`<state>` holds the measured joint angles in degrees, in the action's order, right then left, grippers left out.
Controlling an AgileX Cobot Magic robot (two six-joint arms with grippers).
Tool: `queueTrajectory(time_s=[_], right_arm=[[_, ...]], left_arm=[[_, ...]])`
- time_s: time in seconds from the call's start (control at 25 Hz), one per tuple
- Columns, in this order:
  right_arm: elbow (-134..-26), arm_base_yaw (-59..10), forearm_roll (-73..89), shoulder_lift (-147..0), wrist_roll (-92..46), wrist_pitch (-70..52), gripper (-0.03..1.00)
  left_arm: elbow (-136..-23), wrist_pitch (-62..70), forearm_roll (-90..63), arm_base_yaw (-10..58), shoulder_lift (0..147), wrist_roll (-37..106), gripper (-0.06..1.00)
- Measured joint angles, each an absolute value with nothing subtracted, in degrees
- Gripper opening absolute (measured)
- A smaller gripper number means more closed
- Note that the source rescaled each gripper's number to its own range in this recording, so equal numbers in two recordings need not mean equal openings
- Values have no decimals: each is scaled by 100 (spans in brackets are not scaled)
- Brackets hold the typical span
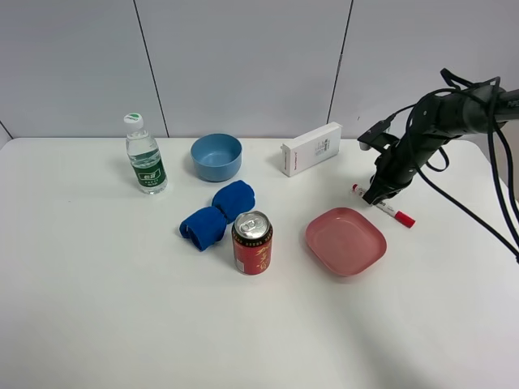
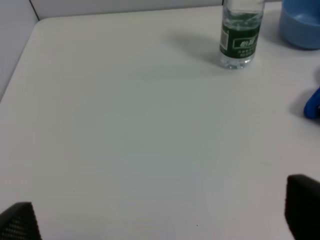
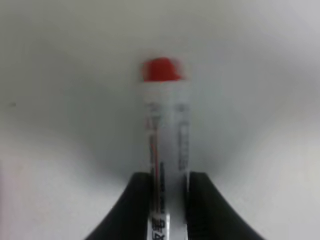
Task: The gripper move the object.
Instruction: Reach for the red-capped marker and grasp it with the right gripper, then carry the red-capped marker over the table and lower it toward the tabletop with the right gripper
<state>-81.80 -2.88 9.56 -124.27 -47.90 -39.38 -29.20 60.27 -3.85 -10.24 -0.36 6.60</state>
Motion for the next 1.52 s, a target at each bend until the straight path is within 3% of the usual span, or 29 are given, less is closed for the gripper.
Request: queueTrajectory(time_s=[0.32, 0.52, 0.72, 0.92, 1.28, 1.52], right_arm=[[-8187, -288, 1006, -12354, -4045, -4248, 0], [-8187, -367, 1006, -11816, -3672, -5093, 0], [-8187, -694, 1054, -11075, -3609, -6041, 0], [-8187, -1247, 1229, -10371, -3482, -6243, 0], [-8187, -2287, 1182, -10017, -3509, -5756, 0], [-8187, -2627, 1187, -10099, -2816, -4142, 0]], left_arm=[[-2920, 6027, -385, -1024, -36, 660, 100], [-2920, 6027, -385, -1024, -36, 660, 100], [-2920, 6027, -385, -1024, -36, 660, 100], [-2920, 6027, -385, -1024, -36, 660, 100], [-2920, 6027, -385, -1024, -36, 660, 100], [-2920, 6027, -385, -1024, -36, 660, 100]])
